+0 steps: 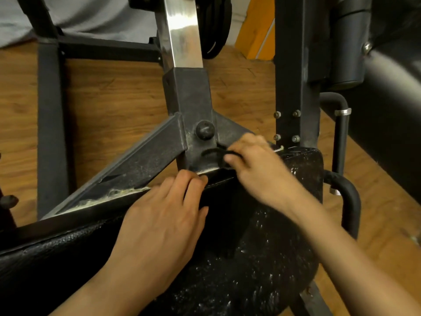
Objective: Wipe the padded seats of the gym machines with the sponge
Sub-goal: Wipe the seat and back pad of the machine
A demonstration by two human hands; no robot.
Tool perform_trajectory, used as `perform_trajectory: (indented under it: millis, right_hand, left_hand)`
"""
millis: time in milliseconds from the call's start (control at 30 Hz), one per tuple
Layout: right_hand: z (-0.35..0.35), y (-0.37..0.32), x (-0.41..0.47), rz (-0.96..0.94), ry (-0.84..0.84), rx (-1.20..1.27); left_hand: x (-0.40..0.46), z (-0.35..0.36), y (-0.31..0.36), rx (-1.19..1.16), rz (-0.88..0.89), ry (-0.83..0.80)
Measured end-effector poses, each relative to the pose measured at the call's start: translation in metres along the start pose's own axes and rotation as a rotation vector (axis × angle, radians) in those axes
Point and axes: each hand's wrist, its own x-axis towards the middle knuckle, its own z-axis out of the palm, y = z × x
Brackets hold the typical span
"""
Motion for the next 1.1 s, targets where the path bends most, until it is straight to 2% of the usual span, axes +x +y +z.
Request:
perform_trajectory:
  millis: [100, 233, 333, 433, 500, 600, 700, 800, 900, 1000, 1100]
  right_hand:
    - [0.003, -0.013, -0.001, -0.096, -0.026, 0.006]
    - [-0.022, 0.045, 0.002, 0.136, -0.045, 0.079]
    - [-0.01, 0.043, -0.008, 0.232, 0.142, 0.121]
    - [0.019, -0.002, -0.043, 0.172, 0.467, 0.27]
    - [0.041, -0.021, -0.07, 0.14, 0.609, 0.379]
    - [0.058, -0.007, -0.081, 0.107, 0.666, 0.365]
    - [0.054, 0.019, -0.058, 0.255, 0.792, 0.391]
    - [0.067, -0.008, -0.067, 0.391, 0.907, 0.544]
    - [0.099, -0.045, -0.107, 0.302, 0.865, 0.586]
    - [0.095, -0.009, -0.092, 0.262, 0.869, 0.561]
    - [0.072, 0.02, -0.063, 0.415, 1.0, 0.629]
  left_hand:
    - [-0.001, -0.001, -0.002, 0.0, 0.018, -0.005]
    - [-0.003, -0.003, -0.004, -0.021, 0.027, -0.027]
    - [-0.004, -0.004, -0.005, -0.035, 0.029, -0.027]
    - [-0.006, -0.004, -0.005, -0.04, 0.037, -0.032]
    - [-0.006, -0.005, -0.005, -0.028, 0.038, -0.032]
    - [-0.008, -0.004, -0.005, -0.025, 0.039, -0.028]
    - [-0.008, -0.005, -0.004, -0.039, 0.029, -0.048]
    - [-0.005, -0.006, 0.0, -0.052, 0.031, -0.055]
    - [0.004, -0.005, 0.009, -0.085, 0.043, -0.049]
    - [0.018, -0.002, 0.016, -0.089, 0.085, -0.035]
    - [0.03, 0.002, 0.02, -0.116, 0.111, -0.014]
